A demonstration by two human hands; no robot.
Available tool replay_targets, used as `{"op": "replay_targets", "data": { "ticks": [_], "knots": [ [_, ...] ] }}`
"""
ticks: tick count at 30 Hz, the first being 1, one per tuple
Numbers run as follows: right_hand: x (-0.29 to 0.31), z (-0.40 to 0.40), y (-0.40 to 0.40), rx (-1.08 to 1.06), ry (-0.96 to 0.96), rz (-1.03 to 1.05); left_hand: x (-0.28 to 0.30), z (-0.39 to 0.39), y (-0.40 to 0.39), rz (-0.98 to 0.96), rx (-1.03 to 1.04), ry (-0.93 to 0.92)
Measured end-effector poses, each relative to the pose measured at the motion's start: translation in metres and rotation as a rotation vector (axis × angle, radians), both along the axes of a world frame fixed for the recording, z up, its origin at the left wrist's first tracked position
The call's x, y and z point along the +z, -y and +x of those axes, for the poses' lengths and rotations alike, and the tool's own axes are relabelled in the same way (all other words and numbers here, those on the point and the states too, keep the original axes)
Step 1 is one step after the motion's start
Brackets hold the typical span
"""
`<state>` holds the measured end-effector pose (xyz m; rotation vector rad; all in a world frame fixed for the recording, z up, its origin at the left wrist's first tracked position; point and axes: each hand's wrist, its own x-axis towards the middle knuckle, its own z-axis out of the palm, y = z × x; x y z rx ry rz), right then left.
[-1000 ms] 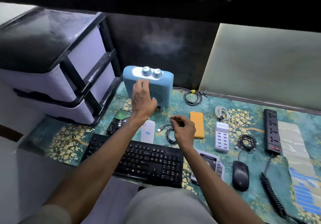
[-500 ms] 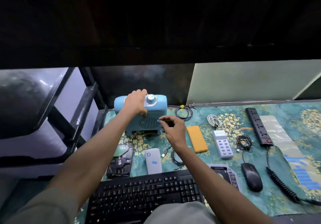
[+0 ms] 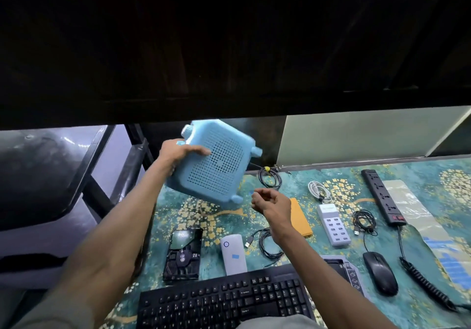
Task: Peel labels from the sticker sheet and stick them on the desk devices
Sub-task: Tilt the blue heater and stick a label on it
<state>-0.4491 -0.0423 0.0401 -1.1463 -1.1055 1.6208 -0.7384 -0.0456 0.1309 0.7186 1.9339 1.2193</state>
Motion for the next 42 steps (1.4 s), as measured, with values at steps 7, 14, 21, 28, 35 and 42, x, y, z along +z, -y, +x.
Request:
{"op": "replay_targets", "data": {
  "ticks": [7, 14, 21, 28, 35, 42],
  "knots": [
    [0.033, -0.001, -0.024, 0.193, -0.095, 0.057, -0.035, 0.023, 0.058, 0.151, -0.189, 0.679],
    [0.037, -0.002, -0.024, 0.22, 0.041, 0.107, -0.071, 0.025, 0.075, 0.21, -0.116, 0.81],
    [0.036, 0.002, -0.033, 0.219, 0.202, 0.144, -0.061, 0.03, 0.073, 0.215, -0.102, 0.765],
    [-0.002, 0.013, -0.03, 0.244, 0.273, -0.015, -0.036, 0.024, 0.06, 0.064, -0.103, 0.46],
    [-0.021, -0.004, -0.004, 0.294, 0.051, -0.342, -0.008, 0.029, 0.023, -0.199, -0.284, -0.554],
    [-0.023, -0.004, -0.004, 0.313, 0.136, -0.306, -0.018, 0.051, 0.006, -0.364, -0.451, -1.002]
  ]
}}
